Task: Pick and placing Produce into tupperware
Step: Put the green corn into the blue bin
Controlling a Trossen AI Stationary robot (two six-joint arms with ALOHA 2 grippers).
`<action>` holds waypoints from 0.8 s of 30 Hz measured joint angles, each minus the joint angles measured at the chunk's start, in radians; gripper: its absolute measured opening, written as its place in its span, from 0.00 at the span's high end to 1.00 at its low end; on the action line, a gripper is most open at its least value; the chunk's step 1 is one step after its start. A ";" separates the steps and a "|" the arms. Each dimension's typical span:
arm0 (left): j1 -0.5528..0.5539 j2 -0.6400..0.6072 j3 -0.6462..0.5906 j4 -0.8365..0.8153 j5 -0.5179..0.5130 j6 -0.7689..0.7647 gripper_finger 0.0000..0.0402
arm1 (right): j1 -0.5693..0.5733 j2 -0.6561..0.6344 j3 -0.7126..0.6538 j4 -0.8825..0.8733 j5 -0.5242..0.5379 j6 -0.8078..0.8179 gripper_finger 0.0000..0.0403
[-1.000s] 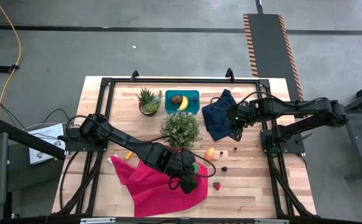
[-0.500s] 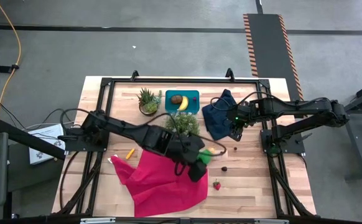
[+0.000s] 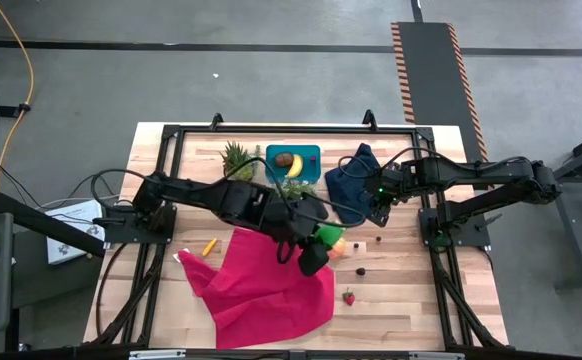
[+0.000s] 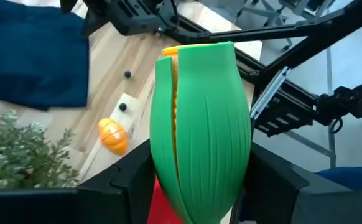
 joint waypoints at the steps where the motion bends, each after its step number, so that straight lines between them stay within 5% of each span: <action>1: 0.004 -0.001 0.008 -0.005 -0.001 0.009 0.52 | 0.000 0.000 0.000 0.000 0.001 0.005 0.51; 24: 0.107 -0.057 0.061 -0.177 0.045 0.153 0.48 | 0.000 0.000 0.000 0.035 0.002 0.115 0.51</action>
